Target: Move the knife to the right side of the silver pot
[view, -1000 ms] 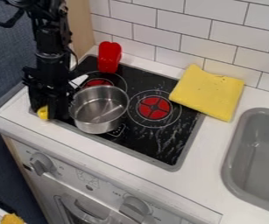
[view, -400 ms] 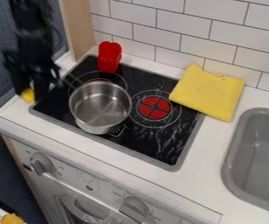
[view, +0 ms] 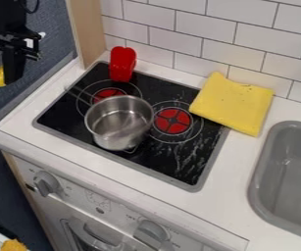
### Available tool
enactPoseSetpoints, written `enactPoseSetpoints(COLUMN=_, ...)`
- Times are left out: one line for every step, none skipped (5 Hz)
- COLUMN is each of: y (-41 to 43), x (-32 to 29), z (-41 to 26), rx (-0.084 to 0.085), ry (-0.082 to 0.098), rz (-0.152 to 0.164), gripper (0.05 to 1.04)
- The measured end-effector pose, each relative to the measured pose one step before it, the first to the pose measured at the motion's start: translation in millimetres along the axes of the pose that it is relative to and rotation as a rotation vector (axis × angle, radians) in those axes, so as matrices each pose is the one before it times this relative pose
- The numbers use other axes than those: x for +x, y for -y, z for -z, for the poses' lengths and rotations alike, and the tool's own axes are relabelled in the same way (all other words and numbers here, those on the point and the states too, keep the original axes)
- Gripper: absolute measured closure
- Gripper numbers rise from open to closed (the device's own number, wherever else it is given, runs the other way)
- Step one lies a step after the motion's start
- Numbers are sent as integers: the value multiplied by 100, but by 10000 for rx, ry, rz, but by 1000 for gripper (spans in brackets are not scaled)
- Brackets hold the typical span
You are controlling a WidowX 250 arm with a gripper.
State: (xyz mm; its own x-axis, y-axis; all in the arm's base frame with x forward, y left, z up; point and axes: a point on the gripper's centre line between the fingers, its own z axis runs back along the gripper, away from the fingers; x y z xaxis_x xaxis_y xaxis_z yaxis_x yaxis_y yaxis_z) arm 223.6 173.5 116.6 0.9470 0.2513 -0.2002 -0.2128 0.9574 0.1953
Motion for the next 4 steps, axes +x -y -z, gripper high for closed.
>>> enactPoseSetpoints(y=3130, x=15, z=-894, rx=-609, ry=798, rz=1369, gripper=602)
enactPoseSetpoints(y=5271, x=890, z=1149, rx=-1118, ry=706, rz=2061, gripper=602)
enactPoseSetpoints(y=4936, x=583, z=2689, rx=-880, ry=462, rz=805, gripper=602)
enactPoseSetpoints(y=4536, x=778, z=2509, rx=176, ry=206, rz=299, gripper=602)
